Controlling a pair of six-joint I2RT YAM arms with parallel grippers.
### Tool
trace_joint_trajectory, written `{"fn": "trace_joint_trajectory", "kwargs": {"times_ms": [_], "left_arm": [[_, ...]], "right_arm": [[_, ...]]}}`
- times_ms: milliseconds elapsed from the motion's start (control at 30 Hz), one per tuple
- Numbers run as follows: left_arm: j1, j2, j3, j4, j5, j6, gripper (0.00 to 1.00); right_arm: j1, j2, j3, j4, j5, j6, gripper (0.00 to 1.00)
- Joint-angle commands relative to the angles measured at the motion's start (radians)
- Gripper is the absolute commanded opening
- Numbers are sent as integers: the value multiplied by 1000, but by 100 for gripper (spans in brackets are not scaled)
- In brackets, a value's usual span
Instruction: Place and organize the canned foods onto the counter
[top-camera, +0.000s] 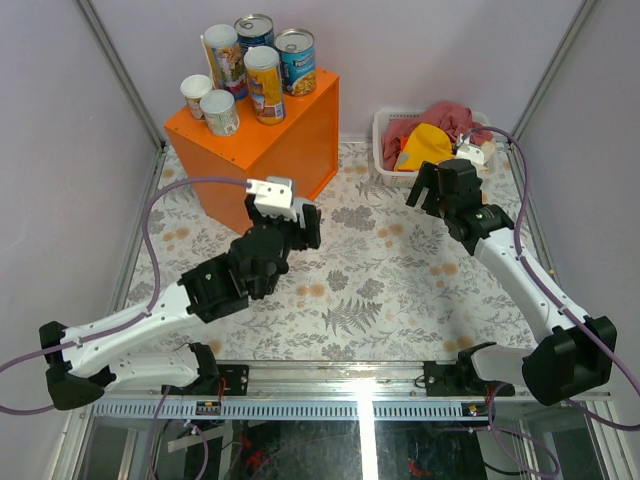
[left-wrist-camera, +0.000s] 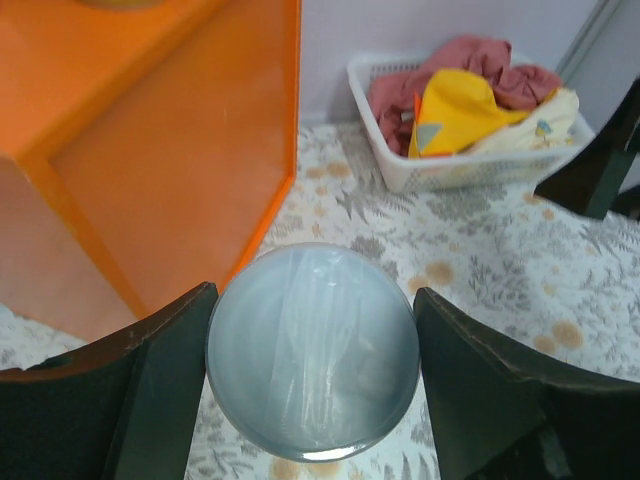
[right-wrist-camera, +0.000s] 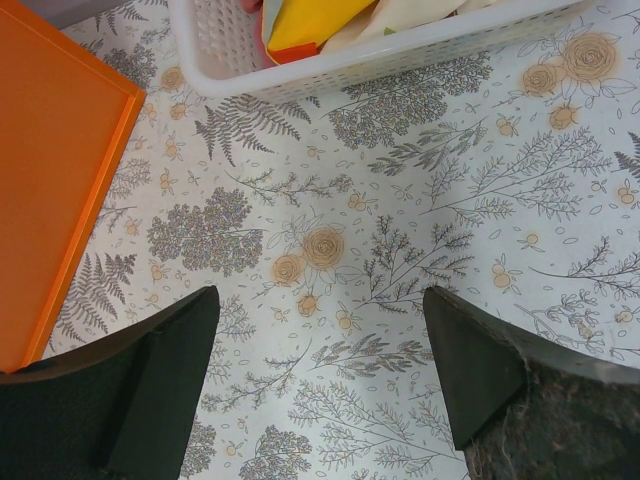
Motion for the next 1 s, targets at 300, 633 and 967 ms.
{"fn": "trace_joint_trajectory", "kwargs": {"times_ms": [300,633,967], "left_arm": [[349,223,556,-154,233,101,0],[464,343,786,-246,288,74,0],[551,402,873,-268,306,56,0]], "right_arm": [[9,-49,22,47,2,-1,90],[9,-54,20,52,-5,1,90],[9,-62,5,61,-6,8,90]]}}
